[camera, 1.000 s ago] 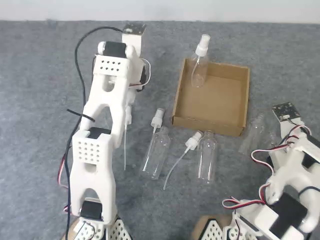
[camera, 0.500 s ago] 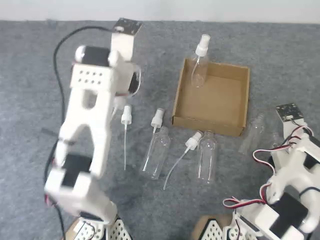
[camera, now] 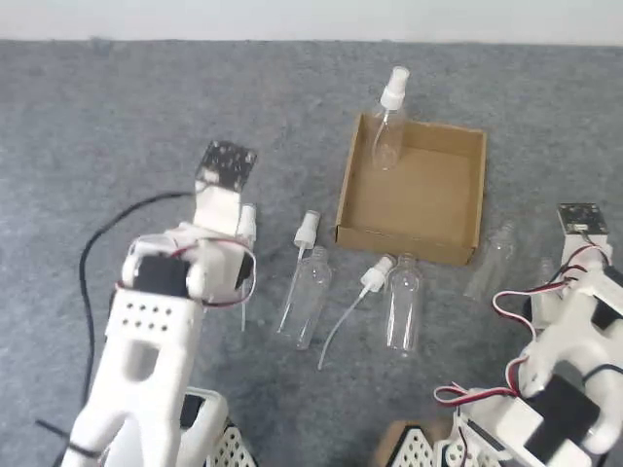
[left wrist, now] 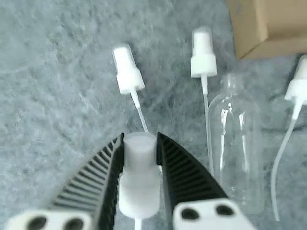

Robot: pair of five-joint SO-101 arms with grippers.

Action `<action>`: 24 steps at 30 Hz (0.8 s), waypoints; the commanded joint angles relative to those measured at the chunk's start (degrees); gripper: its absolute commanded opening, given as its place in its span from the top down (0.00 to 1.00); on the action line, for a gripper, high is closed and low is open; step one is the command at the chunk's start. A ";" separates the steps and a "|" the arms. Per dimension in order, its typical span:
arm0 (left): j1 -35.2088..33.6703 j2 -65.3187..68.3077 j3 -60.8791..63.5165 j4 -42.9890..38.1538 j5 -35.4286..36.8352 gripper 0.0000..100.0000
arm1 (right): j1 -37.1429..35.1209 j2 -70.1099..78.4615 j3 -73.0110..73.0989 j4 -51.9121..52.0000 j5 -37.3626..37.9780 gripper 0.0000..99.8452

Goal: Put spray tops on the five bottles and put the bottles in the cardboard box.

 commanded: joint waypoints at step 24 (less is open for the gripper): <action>0.00 -4.92 7.34 -6.68 -0.35 0.98 | -7.60 1.71 -27.34 23.78 -1.23 0.73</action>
